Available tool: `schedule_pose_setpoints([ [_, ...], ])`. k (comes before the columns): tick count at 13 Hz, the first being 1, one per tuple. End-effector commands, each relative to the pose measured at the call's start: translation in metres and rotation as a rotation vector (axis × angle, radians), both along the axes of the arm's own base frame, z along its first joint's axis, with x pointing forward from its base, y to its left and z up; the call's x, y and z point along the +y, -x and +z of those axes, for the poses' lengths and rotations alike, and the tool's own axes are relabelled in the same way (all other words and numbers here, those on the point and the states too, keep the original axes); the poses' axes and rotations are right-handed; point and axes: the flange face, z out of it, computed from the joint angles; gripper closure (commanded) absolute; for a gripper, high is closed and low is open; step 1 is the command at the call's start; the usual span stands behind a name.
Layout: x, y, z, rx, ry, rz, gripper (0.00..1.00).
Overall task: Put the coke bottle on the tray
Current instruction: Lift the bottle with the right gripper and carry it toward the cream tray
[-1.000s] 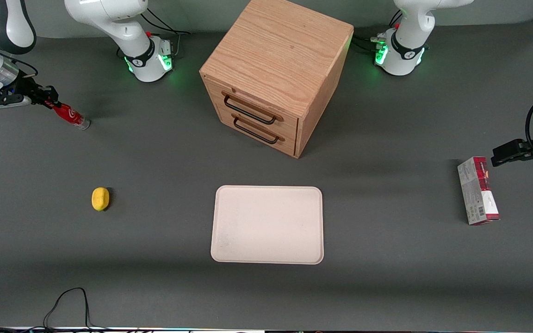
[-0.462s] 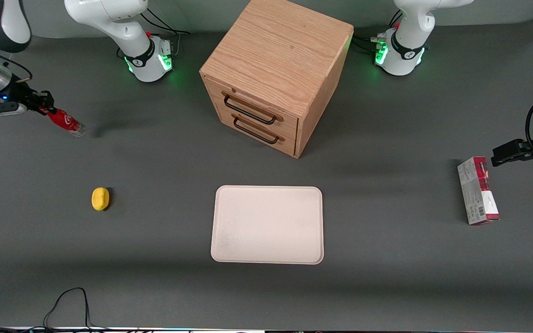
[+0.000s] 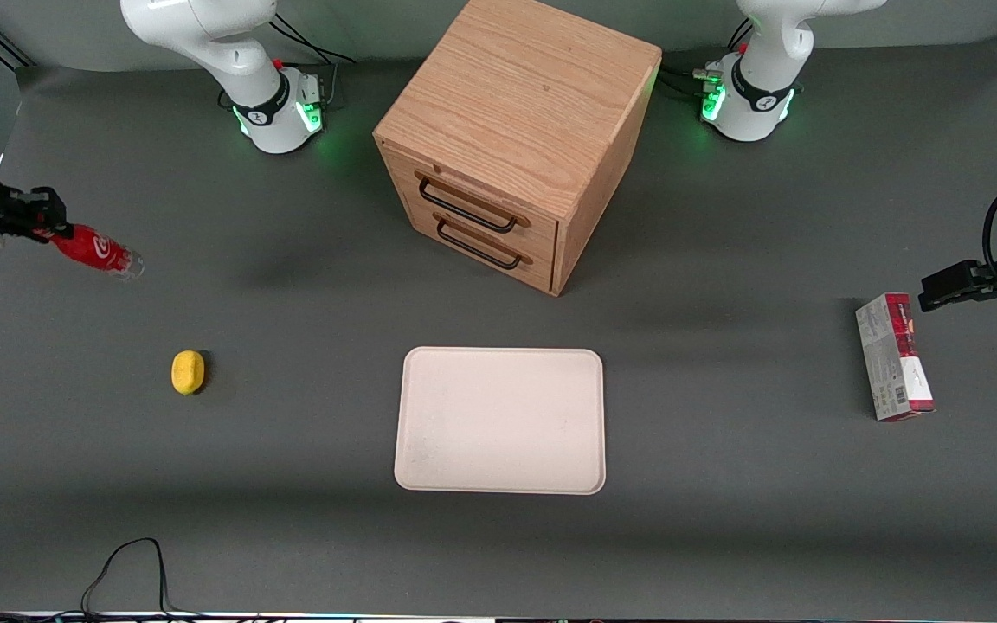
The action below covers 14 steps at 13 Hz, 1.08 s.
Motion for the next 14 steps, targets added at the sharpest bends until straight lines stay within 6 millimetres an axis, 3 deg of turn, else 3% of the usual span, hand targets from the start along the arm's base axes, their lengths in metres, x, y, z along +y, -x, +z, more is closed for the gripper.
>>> schedule_pose_setpoints([
  [1, 0.055, -0.058, 0.044, 0.0, -0.012, 0.018, 0.9],
  [4, 0.146, -0.096, 0.048, -0.033, -0.03, 0.017, 0.89],
  [6, 0.202, -0.12, 0.027, -0.05, -0.055, 0.018, 0.85],
  [10, 0.301, -0.147, -0.035, -0.098, -0.168, 0.032, 0.81],
  [14, 0.359, -0.171, -0.115, -0.182, -0.126, 0.108, 0.81],
])
